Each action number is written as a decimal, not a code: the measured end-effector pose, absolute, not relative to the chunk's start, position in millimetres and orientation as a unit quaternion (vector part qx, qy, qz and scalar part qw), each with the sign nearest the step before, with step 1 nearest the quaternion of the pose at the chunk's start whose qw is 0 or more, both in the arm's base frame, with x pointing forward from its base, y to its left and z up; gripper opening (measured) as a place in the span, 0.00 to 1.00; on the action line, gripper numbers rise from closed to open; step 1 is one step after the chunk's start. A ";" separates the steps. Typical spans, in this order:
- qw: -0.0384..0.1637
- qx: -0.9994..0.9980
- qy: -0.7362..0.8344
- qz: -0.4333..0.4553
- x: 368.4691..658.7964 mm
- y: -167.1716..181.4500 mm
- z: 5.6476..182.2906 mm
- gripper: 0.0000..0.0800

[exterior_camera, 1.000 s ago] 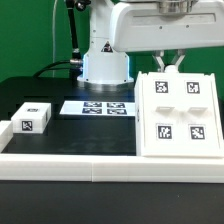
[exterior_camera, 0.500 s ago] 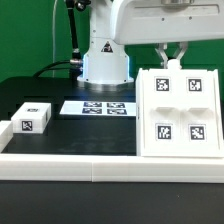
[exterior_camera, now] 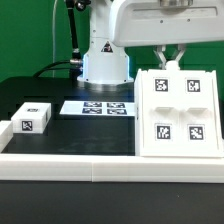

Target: Assemble cabinet

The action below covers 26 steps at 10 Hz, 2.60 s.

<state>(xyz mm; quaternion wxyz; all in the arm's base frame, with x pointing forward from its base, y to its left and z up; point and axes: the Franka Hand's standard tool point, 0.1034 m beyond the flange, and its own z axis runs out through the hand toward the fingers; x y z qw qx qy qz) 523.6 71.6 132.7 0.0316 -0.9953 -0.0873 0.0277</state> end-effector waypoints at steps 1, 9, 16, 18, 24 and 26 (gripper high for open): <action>0.032 -0.995 -0.088 0.033 526.2 71.4 137.8 0.00; 0.038 -0.994 -0.089 0.059 554.4 74.3 161.8 0.00; 0.037 -0.994 -0.084 0.053 553.9 74.5 160.7 0.84; 0.030 -0.998 -0.045 0.026 523.9 74.5 142.8 0.96; 0.020 -1.000 -0.015 0.016 490.9 69.2 109.5 1.00; 0.020 -1.000 -0.014 0.016 491.0 66.2 109.2 1.00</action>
Offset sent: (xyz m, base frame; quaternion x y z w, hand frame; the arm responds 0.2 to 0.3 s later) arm 0.0448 -0.0058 0.0359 -0.0154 -0.0813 -0.0387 0.9958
